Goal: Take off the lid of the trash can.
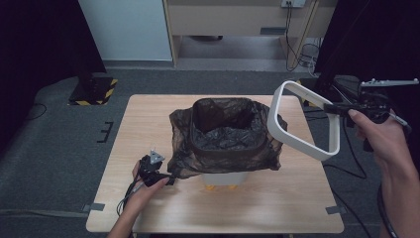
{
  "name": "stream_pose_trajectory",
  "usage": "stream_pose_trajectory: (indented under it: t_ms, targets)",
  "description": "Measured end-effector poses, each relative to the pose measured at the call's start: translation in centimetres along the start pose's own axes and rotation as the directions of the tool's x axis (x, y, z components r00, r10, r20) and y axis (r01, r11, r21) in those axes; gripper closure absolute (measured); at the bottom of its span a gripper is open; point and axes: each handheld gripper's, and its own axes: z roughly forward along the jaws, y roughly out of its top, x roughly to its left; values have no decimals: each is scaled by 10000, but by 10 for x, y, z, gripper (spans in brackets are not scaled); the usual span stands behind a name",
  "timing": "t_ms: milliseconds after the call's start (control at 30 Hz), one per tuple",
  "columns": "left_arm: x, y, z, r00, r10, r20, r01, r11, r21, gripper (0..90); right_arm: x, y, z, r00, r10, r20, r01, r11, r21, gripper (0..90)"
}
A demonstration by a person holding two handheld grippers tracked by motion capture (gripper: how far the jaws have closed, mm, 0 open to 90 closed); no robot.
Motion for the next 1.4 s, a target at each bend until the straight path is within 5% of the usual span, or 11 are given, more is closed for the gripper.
stream_pose_trajectory:
  t_ms: [1400]
  targets:
    - [0, 0, 0, 10000, -2, -2, 2, 10000, 1, 0, -46, -51, -13, 9933, 796, 834, -836, 9954, 462, 798]
